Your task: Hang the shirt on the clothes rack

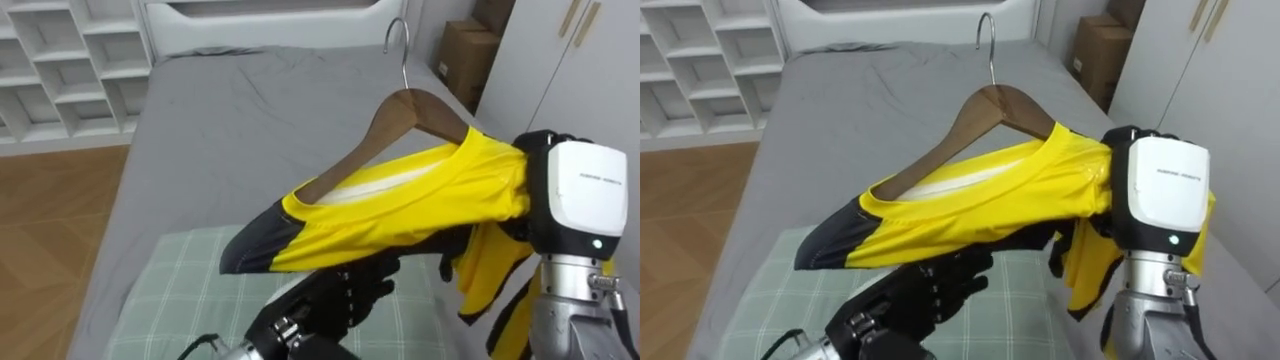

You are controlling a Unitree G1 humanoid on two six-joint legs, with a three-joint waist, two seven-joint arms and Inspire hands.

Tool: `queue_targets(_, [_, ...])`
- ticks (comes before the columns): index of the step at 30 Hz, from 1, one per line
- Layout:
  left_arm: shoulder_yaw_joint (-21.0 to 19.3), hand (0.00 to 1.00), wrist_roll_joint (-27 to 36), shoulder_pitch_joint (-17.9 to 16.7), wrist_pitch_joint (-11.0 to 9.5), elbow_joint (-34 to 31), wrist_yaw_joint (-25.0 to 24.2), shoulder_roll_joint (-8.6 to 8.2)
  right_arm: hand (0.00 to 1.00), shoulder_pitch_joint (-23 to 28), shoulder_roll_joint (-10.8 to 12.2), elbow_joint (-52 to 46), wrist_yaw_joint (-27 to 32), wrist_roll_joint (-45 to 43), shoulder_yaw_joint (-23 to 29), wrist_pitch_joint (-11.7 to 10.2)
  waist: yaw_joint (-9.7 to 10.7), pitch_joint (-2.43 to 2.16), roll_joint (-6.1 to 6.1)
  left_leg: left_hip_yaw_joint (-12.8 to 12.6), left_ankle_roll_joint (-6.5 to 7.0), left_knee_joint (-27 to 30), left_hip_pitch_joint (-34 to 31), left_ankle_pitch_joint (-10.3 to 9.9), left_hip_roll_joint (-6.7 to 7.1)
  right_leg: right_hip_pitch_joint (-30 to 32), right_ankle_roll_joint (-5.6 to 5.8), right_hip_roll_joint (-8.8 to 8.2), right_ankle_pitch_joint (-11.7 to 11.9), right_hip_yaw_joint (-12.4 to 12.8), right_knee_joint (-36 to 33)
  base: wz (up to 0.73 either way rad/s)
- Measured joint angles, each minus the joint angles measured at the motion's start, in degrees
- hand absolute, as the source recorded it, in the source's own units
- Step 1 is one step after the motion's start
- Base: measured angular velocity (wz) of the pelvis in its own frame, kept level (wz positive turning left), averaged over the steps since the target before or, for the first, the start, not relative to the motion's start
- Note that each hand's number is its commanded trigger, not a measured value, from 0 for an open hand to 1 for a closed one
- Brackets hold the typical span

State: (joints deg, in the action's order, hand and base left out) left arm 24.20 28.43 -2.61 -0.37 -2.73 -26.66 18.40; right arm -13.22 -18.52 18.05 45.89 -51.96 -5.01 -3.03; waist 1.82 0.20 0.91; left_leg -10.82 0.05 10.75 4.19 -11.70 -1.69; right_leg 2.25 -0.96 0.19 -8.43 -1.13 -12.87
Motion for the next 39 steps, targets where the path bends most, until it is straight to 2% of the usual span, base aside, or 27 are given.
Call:
queue_targets(5, [-1.18,0.0,-4.08,-3.16,0.46,0.51,-0.6,1.49,1.0,0.0,-0.17,-2.36,-0.03,-0.19,0.04,-0.46,0.49,0.0,0.06,0.17,0.0,0.0,-0.32,0.0,-0.02,0.2,-0.01,-0.03,0.01,-0.31,0.0,0.03])
queue_targets(9, [-2.1,0.0,-4.39,-4.99,0.46,1.47,-0.89,2.52,1.0,-0.01,-0.28,-3.16,-0.02,-0.2,0.08,-1.28,0.94,0.05,0.31,0.19,0.0,0.02,-0.17,0.0,-0.08,0.33,-0.02,0.05,0.01,-0.16,-0.51,-0.01])
queue_targets(12, [-2.93,0.0,-5.13,-5.43,0.59,2.72,-1.0,2.65,1.0,0.0,-1.17,-3.57,-0.02,0.02,0.09,-1.36,1.04,0.07,0.59,0.17,0.0,0.01,-0.1,0.0,-0.01,0.45,-0.02,-0.01,0.01,-0.13,-0.72,-0.02])
queue_targets(15, [-4.15,0.0,-8.78,-5.74,0.59,3.6,-0.99,2.66,1.0,0.0,-1.79,-5.4,-0.02,-0.03,0.18,-1.41,1.06,0.08,0.88,0.1,0.0,0.02,-0.08,0.0,0.05,0.47,0.0,-0.05,0.0,-0.1,-0.7,0.0])
queue_targets(21, [-5.72,0.0,-18.34,-5.87,0.67,9.58,-0.5,2.5,1.0,0.01,-2.81,-7.84,0.41,0.05,0.79,-3.53,1.0,0.09,1.38,-0.05,0.0,-0.01,0.38,0.0,-0.01,0.01,0.0,0.04,0.0,-0.11,-0.61,0.0])
queue_targets(23, [-6.07,0.0,-21.77,-6.14,0.86,12.11,0.52,2.5,1.0,0.01,-3.95,-8.17,0.44,0.05,0.82,-3.6,0.9,0.08,1.42,-0.08,0.0,-0.07,0.47,0.0,0.0,0.02,0.0,-0.01,-0.01,-0.2,-0.74,0.0])
queue_targets(27, [-6.3,0.0,-26.85,-6.51,1.63,15.04,2.92,2.53,1.0,0.01,-4.27,-9.63,0.49,-0.39,1.09,-3.63,0.84,-0.01,1.59,-0.05,0.0,-0.13,0.29,0.0,-0.04,0.14,0.01,0.03,-0.01,-0.34,-0.75,0.01])
queue_targets(33, [-8.69,0.0,-27.82,-8.27,1.68,23.84,8.55,2.13,1.0,0.04,-4.31,-14.51,3.01,-0.02,2.17,-3.73,0.65,-0.29,2.21,-0.1,0.0,-0.25,0.97,0.0,-0.19,-0.42,-0.07,0.3,0.04,-0.13,-0.69,-0.01])
queue_targets(35, [-10.15,0.0,-28.17,-8.51,1.62,30.11,11.74,1.21,1.0,0.05,-4.37,-14.57,4.28,0.14,2.27,-4.26,0.64,-0.34,2.44,-0.09,0.0,-1.06,1.91,0.0,-0.31,-1.5,-0.17,0.46,0.13,-0.39,0.24,0.0])
queue_targets(39, [-13.15,0.0,-29.27,-8.91,1.46,37.97,15.99,0.3,1.0,0.14,-4.39,-14.56,4.83,0.12,2.83,-5.12,-0.09,-0.43,2.89,-0.02,-0.03,-1.61,2.28,-0.02,-0.62,-1.77,-0.33,0.77,0.26,-0.66,0.52,0.03])
